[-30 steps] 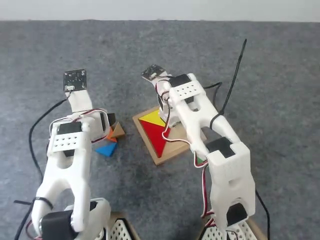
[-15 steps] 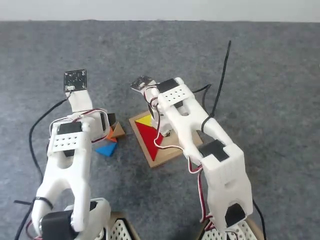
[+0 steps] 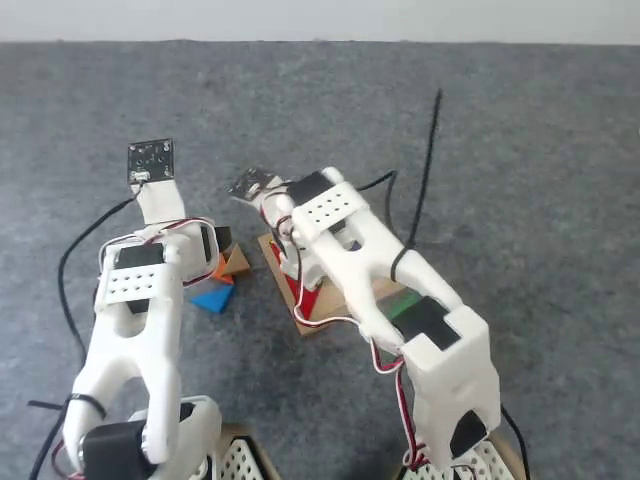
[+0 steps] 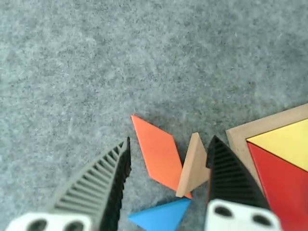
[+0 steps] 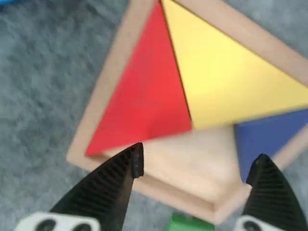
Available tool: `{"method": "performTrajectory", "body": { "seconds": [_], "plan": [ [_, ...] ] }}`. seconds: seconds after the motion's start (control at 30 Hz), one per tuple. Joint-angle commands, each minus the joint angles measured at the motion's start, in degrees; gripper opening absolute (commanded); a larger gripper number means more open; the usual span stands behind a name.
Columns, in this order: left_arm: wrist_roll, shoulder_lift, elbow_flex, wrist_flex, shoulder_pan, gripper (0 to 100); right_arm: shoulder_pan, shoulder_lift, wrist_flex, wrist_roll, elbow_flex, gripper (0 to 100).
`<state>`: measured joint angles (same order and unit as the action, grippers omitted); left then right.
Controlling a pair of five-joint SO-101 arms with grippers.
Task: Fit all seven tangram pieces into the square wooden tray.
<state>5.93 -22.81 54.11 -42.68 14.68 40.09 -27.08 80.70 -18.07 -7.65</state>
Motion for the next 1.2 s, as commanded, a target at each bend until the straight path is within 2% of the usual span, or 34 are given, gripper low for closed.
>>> {"method": "performTrajectory", "body": {
  "seconds": [0.0, 0.37, 0.63, 0.8, 0.93, 1.03, 1.17],
  "plan": [
    [-0.44, -1.93, -0.13, 1.14, -0.35, 25, 0.57, -0.75, -2.15, 0.18, -0.53, 34.0],
    [-0.44, -1.93, -0.13, 1.14, -0.35, 25, -3.21, -2.07, -1.80, -0.09, -5.27, 34.0],
    [-0.44, -1.93, -0.13, 1.14, -0.35, 25, -2.95, -6.46, -1.45, -0.62, -5.01, 33.9],
    [-0.44, -1.93, -0.13, 1.14, -0.26, 25, -0.40, -5.41, 3.12, 0.79, -5.01, 33.2],
    [-0.44, -1.93, -0.13, 1.23, -0.26, 25, 2.07, -1.80, 4.44, 3.69, -5.01, 17.9],
    [-0.44, -1.93, -0.13, 1.23, -0.18, 25, 1.63, 1.01, 4.79, 4.75, -5.27, 17.3],
    [-0.44, -1.93, -0.13, 1.23, -0.18, 25, -2.59, 5.49, 5.58, 4.66, -5.27, 14.5]
  ]
}}
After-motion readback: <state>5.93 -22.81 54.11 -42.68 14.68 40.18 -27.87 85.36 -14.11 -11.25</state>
